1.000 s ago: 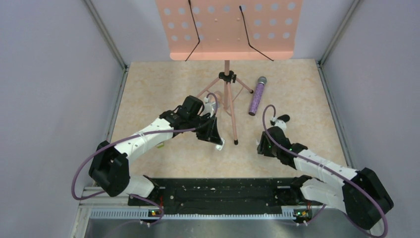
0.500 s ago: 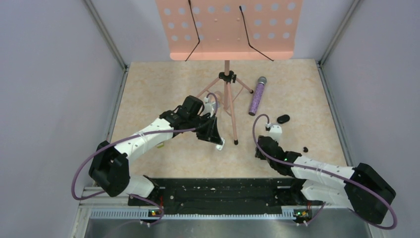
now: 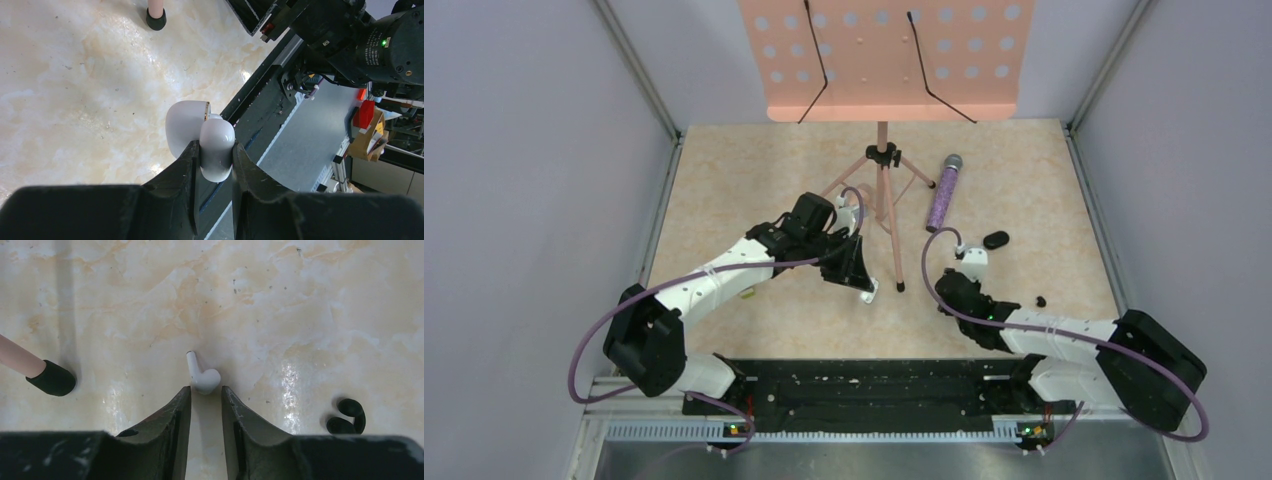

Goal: Insert the wireless bluetooth earbuds into the charging case
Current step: Adjust the left earbud at the center of the board.

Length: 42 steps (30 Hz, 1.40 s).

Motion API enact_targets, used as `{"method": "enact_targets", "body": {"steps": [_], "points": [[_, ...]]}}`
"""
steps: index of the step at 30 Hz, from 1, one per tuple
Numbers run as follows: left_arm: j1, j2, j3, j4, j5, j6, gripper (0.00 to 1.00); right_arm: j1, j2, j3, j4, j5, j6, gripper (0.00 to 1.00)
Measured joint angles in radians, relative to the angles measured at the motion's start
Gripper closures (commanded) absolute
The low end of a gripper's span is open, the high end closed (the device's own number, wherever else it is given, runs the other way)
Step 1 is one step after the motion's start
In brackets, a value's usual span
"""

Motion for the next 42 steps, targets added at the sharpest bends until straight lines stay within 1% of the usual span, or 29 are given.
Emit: {"method": "enact_targets", "body": {"steps": [5, 7, 11, 19, 25, 30, 34, 38, 42], "points": [[0.0, -0.008, 0.0, 0.0, 0.0, 0.0, 1.0, 0.0, 0.013, 0.002, 0.014, -0.001, -0.014, 0.76], [0.0, -0.015, 0.0, 0.0, 0.0, 0.0, 1.0, 0.0, 0.021, 0.008, 0.013, -0.002, -0.018, 0.75], [0.0, -0.028, 0.0, 0.0, 0.0, -0.001, 1.0, 0.0, 0.04, 0.024, 0.01, -0.004, -0.024, 0.69], [0.0, -0.039, 0.0, 0.0, 0.0, -0.005, 1.0, 0.0, 0.08, 0.051, 0.014, 0.001, -0.027, 0.69], [0.0, -0.039, -0.003, 0.0, -0.001, -0.007, 1.0, -0.003, 0.085, 0.053, 0.015, 0.003, -0.027, 0.74], [0.0, -0.039, -0.004, 0.0, 0.0, -0.007, 1.0, -0.01, 0.085, 0.053, 0.015, 0.003, -0.026, 0.83], [0.0, -0.039, -0.005, 0.0, -0.001, -0.007, 1.0, -0.019, 0.077, 0.053, 0.004, -0.001, -0.024, 0.85], [0.0, -0.039, -0.005, 0.0, -0.003, -0.007, 1.0, -0.027, 0.028, 0.053, -0.053, -0.025, -0.023, 0.88], [0.0, -0.039, -0.005, 0.0, -0.005, -0.008, 1.0, -0.045, -0.049, 0.073, -0.155, -0.053, 0.0, 0.89]]}}
